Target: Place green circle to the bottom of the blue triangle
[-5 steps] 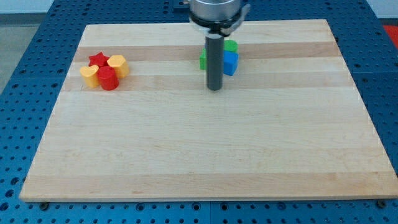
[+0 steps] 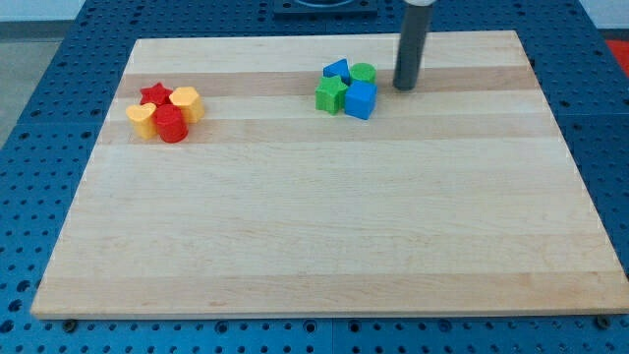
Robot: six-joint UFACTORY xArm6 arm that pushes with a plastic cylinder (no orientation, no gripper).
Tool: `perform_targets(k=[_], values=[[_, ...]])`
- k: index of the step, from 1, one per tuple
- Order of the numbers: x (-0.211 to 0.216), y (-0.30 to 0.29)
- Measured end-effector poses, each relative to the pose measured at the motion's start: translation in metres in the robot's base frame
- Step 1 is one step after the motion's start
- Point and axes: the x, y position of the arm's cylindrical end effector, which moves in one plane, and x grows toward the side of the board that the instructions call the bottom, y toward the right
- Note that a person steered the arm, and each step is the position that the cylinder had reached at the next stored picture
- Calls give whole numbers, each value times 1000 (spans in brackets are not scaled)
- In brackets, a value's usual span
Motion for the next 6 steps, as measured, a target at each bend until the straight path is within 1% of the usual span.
perform_targets(k=[3, 4, 5, 6], values=[[0, -109], [0, -112], [-3, -98], [-25, -87]])
